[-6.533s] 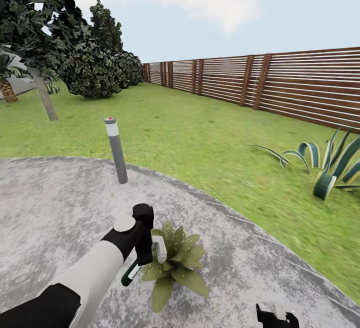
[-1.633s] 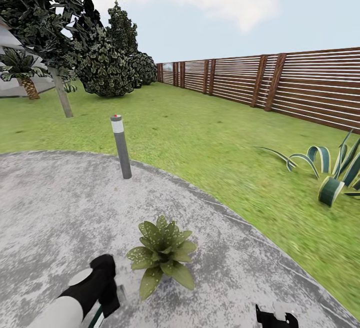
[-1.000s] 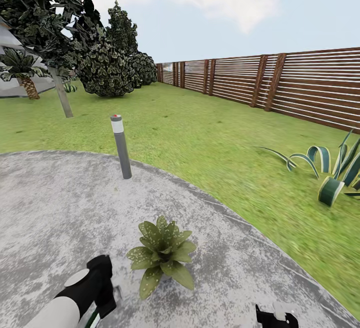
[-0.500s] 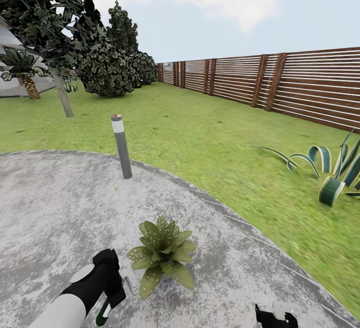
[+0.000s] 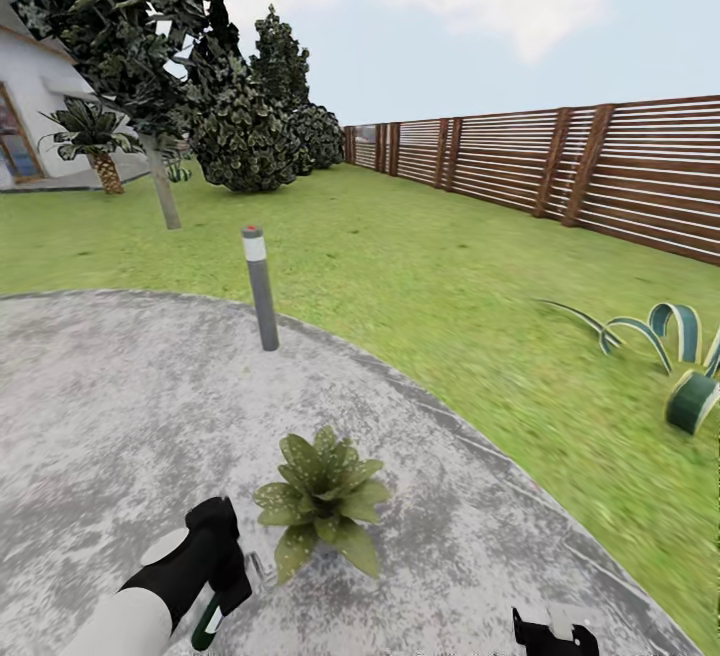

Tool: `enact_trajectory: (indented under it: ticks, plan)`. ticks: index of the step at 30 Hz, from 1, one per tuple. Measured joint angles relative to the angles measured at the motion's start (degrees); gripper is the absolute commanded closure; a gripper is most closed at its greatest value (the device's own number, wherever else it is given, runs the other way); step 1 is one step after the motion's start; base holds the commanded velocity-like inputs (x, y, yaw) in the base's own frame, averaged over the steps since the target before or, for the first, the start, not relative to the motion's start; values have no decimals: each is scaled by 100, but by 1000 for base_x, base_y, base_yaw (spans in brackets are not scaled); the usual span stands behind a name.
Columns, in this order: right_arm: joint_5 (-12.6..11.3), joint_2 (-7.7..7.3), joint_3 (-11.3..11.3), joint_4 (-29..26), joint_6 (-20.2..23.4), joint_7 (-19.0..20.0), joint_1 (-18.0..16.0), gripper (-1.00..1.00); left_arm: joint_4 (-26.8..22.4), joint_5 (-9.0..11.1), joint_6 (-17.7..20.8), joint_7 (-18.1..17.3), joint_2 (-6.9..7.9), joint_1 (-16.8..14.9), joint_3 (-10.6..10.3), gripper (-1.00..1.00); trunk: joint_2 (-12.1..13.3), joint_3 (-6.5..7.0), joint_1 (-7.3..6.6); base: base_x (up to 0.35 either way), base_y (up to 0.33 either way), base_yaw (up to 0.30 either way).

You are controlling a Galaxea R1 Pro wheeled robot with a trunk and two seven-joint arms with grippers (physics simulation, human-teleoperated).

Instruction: Pick up the pesticide atomizer in the garden and spray insectifuge to fully cover both potted plants in the garden.

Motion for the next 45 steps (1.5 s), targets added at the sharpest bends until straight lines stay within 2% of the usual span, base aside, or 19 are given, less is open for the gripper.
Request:
enact_trajectory:
  ticks: [9,12,15,17,20,24,32,36,37,38,39,40,41,45]
  plan:
    - [-1,0,3,-1,3,2,1,-100,-55,5,21,-8,-29,-37,-5,100,0,0,-2,-114,-99,1]
    - [-1,0,3,-1,3,2,1,-100,-199,25,75,-8,-192,-86,-29,100,0,0,-2,-2,-1,0]
    - [-1,0,2,-1,3,2,1,-100,-196,-22,151,-10,-552,-339,-36,100,0,1,-2,0,0,0]
    - [-1,-1,2,-1,3,2,1,-100,-172,-62,260,-8,-652,-412,-49,100,0,0,-2,0,0,0]
    - [-1,-2,4,-1,3,2,1,-100,-186,-71,300,-7,-630,-435,-40,100,0,0,-2,0,0,0]
    - [-1,0,4,-1,3,2,1,-100,-223,-66,356,-16,-683,-586,-35,100,0,0,-2,0,0,0]
    - [-1,0,5,-1,3,2,1,-100,-200,-7,349,-43,-934,-563,-47,100,0,0,-2,0,0,0]
    - [0,0,5,-1,3,2,1,-100,-152,-46,343,-83,-913,-558,-76,100,0,0,-2,0,0,0]
    - [-1,-1,5,-1,3,2,1,-100,-150,-61,345,-201,-906,-567,-89,100,0,0,-2,0,0,0]
    - [0,0,5,-1,3,2,1,-100,-143,-274,334,-406,-892,-553,-108,100,0,0,-2,0,0,0]
    - [0,0,5,-1,3,2,1,-100,-136,-528,323,-472,-883,-542,-101,100,0,0,-2,0,0,0]
    - [2,-1,6,2,3,2,1,-100,-82,-679,328,-502,-879,-533,-93,100,0,0,-2,0,0,0]
    - [5,-5,10,10,3,2,1,-100,10,-749,332,-510,-881,-533,-92,100,0,0,-2,0,0,0]
    - [9,-17,13,24,3,2,1,-100,85,-800,339,-509,-880,-537,-74,100,0,0,-2,0,0,0]
